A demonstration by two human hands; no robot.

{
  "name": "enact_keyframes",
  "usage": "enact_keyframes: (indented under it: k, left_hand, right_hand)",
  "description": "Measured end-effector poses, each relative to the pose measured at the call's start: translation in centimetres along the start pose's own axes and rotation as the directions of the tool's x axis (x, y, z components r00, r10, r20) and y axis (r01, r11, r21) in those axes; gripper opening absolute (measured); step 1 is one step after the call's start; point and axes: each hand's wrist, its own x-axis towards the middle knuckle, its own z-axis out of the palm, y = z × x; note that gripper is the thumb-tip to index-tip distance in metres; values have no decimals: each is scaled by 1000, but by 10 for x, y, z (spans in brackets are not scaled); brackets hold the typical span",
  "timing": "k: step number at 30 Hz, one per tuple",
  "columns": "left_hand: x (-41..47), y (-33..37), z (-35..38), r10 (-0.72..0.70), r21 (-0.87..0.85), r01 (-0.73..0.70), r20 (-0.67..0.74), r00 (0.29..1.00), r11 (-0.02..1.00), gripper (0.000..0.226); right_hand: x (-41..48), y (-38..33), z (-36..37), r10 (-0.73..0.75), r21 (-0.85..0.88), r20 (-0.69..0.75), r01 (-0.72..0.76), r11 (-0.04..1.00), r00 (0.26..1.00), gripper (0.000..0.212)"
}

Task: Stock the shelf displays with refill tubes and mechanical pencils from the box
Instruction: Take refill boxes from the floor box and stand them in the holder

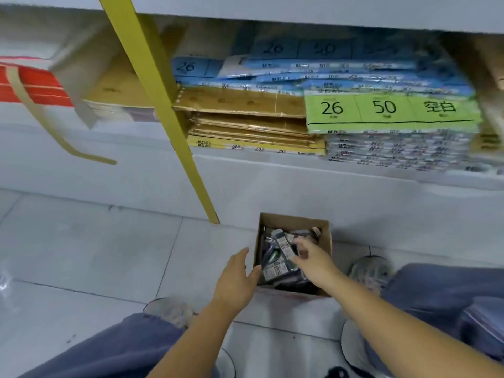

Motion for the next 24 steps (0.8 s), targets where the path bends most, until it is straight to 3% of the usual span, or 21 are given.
enact_keyframes:
  k: [4,8,13,19,24]
  left_hand:
    - [7,-16,10,-86,-85,89,40,996,992,55]
    - [6,-21,11,-111,-205,128,97,989,970,42]
    - [3,-16,4,-119,-286,157,146,982,945,39]
    - [0,-12,1,-82,-289,120,141,987,950,35]
    - [0,-15,2,-82,-267,119,147,986,956,35]
  right_hand:
    - [28,10,16,-54,-89,-87,46,995,995,51]
    - [54,19,25,-117,-228,-73,98,969,990,59]
    - [74,30,32,-180,-529,-68,117,841,981,72]
    - [72,34,36,-265,-640,29,222,736,964,69]
    - [78,30,32,-262,-575,64,250,779,963,74]
